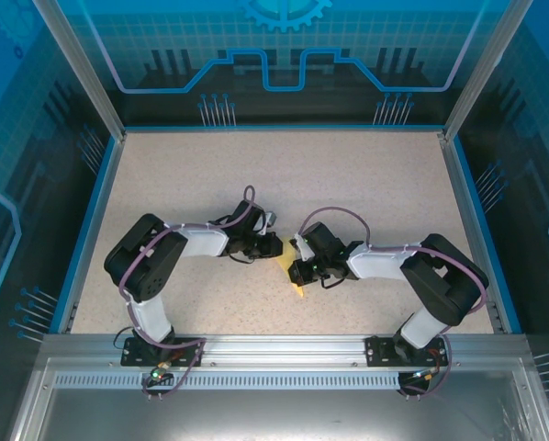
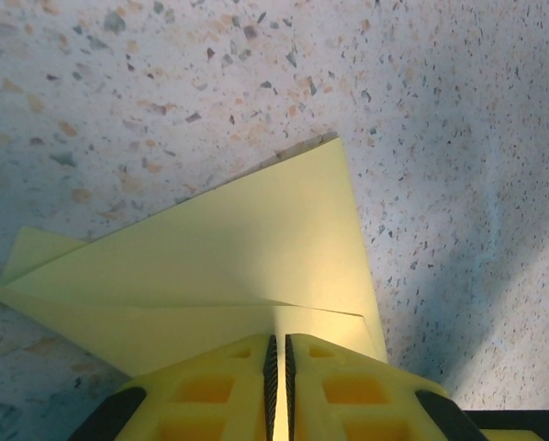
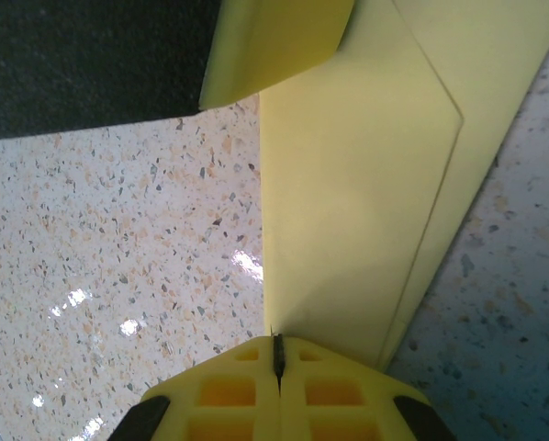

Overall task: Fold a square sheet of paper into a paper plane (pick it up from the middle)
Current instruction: Fold the wing for the fifth time at the center of the table.

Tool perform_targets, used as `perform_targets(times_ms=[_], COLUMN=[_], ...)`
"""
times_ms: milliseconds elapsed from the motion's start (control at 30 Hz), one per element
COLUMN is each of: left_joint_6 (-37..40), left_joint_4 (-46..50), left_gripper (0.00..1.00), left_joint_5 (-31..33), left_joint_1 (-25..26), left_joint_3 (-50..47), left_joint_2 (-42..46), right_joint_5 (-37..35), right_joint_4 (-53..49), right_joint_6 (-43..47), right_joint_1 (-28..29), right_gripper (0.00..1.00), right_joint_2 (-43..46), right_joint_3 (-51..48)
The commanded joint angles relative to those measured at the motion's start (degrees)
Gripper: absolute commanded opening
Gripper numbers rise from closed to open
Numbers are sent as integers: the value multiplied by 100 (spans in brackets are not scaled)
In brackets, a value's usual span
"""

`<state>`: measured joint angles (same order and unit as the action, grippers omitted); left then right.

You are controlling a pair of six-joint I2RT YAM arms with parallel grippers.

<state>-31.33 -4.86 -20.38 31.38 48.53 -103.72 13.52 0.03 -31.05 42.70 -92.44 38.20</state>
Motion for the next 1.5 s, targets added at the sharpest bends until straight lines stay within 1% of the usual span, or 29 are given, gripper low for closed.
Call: perform_targets(times_ms=[0, 133, 233, 467, 600, 700, 867, 933, 1000, 1100, 1200, 1367, 1467], left_joint_6=[198, 125, -49, -441, -427, -443, -564, -623, -702, -825, -863, -976, -971], left_joint_4=[141, 250, 291, 229, 297, 313, 267, 224, 100, -197, -283, -448, -463], left_gripper=[15, 15, 16, 16, 16, 17, 17, 17, 16, 13, 10, 5, 4], left_joint_5=[512, 592, 672, 1027, 975, 789, 624, 579, 398, 133, 54, -21, 9], left_joint_1=[-241, -418, -649, -1043, -1090, -1088, -917, -772, -579, -301, -49, 53, 61], left_joint_3=[132, 202, 202, 156, 239, 226, -23, -137, -241, -370, -360, -308, -272], left_joint_2=[-279, -350, -353, -306, -180, 188, 1002, 1163, 1204, 1082, 767, 186, 15], right_joint_5=[-195, -236, -251, -260, -236, -209, -193, -182, -174, -113, -48, 117, 154], right_joint_4=[-947, -1143, -1181, -1181, -1164, -1163, -1117, -1079, -1042, -974, -922, -869, -839], right_joint_6=[99, 91, 81, 63, 64, 75, 157, 194, 238, 290, 337, 428, 468], right_joint_1=[-45, -55, -51, -66, -62, -62, -82, -115, -146, -196, -266, -306, -306], right_gripper=[0, 0, 0, 0, 0, 0, 0, 0, 0, 0, 0, 0, 0], right_joint_2=[-304, -353, -336, -314, -296, -268, -305, -380, -429, -426, -342, -130, -20], right_joint_3=[-291, -298, -359, -361, -309, -192, 153, 298, 424, 478, 478, 443, 464])
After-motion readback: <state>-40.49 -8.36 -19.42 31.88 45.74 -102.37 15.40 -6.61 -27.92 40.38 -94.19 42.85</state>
